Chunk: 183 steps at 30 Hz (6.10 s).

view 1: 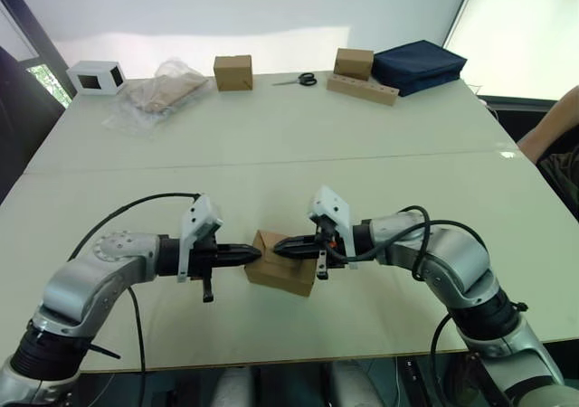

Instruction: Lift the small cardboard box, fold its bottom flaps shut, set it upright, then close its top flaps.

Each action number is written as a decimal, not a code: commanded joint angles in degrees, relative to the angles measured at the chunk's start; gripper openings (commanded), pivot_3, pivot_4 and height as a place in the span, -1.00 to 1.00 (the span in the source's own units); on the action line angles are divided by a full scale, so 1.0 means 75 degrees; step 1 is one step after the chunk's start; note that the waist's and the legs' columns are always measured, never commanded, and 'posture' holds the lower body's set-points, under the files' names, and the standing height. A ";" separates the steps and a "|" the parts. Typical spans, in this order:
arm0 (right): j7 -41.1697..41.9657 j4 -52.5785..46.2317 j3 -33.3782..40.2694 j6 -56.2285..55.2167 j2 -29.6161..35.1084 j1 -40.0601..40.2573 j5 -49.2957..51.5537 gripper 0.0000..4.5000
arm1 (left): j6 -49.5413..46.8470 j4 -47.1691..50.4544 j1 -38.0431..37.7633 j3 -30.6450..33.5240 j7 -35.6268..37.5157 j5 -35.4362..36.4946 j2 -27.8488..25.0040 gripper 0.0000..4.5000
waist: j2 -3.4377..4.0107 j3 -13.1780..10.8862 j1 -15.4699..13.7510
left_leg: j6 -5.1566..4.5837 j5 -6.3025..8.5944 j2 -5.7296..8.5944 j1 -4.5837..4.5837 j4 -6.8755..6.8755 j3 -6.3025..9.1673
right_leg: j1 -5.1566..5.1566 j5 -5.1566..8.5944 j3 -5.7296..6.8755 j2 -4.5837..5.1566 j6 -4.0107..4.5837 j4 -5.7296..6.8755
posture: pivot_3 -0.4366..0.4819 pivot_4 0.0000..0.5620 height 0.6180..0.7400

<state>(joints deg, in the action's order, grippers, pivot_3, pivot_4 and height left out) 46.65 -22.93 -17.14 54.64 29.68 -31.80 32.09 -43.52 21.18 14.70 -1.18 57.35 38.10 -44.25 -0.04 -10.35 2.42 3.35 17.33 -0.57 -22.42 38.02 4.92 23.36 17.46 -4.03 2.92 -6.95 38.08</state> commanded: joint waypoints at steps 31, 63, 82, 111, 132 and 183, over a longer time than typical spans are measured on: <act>-0.0442 -0.1521 0.0566 -0.0298 0.0654 0.0022 -0.0102 -0.19 | -0.0007 -0.0989 0.0759 0.0077 -0.0570 0.0049 0.1210 -1.00 | -0.0001 0.0000 -0.0006 | 0.0002 -0.0001 0.0002 0.0000 0.0000 0.0002 | 0.0000 0.0000 0.0000 0.0002 0.0000 0.0000 | -0.05 -0.47 1.00; -0.0389 -0.1785 -0.0571 -0.1077 0.1592 0.0137 -0.1840 -0.19 | -0.0172 -0.1148 0.0972 0.0196 -0.0935 0.0112 0.1529 -1.00 | -0.0001 0.0000 -0.0019 | 0.0002 -0.0001 0.0003 0.0000 0.0001 0.0002 | -0.0001 0.0000 0.0000 0.0002 0.0000 -0.0002 | -0.05 -0.47 1.00; -0.0655 -0.1596 -0.1129 -0.1271 0.1443 0.0258 -0.2843 -0.19 | -0.0430 -0.0953 0.1036 0.0154 -0.1117 0.0159 0.1644 -1.00 | -0.0003 0.0001 -0.0027 | 0.0004 -0.0002 0.0002 0.0001 0.0002 0.0003 | -0.0002 0.0000 0.0001 0.0002 0.0000 0.0000 | -0.05 -0.47 1.00; -0.0304 -0.1728 0.0175 -0.0814 0.0716 0.0768 -0.1202 -0.19 | -0.0062 -0.0992 0.0846 -0.0102 -0.0952 -0.0297 0.1549 -1.00 | -0.0003 0.0001 -0.0025 | 0.0005 -0.0003 0.0003 0.0001 0.0002 0.0004 | -0.0003 0.0000 0.0001 0.0002 0.0000 -0.0001 | -0.05 -0.47 1.00; -0.0783 -0.1568 0.0097 0.0488 0.0186 0.0917 -0.0298 -0.19 | 0.0172 -0.0724 0.0761 -0.0243 -0.0295 -0.0564 0.0957 -1.00 | -0.0003 0.0001 -0.0013 | 0.0004 -0.0002 0.0003 0.0001 0.0002 0.0004 | -0.0002 0.0000 0.0001 0.0001 0.0000 -0.0001 | -0.05 -0.47 1.00; -0.0211 -0.1949 0.3151 -0.1059 0.1013 0.2829 0.1422 -0.19 | -0.1301 0.0569 -0.0889 0.2456 -0.0662 0.1231 -0.0461 -1.00 | -0.0006 -0.0002 0.0004 | -0.0006 0.0004 0.0000 0.0003 -0.0004 0.0000 | -0.0006 0.0000 -0.0003 0.0002 0.0000 -0.0007 | -0.05 -0.47 1.00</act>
<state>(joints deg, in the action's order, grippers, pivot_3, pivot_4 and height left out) 43.97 -34.55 3.96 46.38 36.29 -11.51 39.86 -52.43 22.72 9.54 14.15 51.30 45.65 -46.24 -0.08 -10.36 2.45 3.30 17.36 -0.57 -22.39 37.98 4.93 23.31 17.46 -4.05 2.93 -6.95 38.02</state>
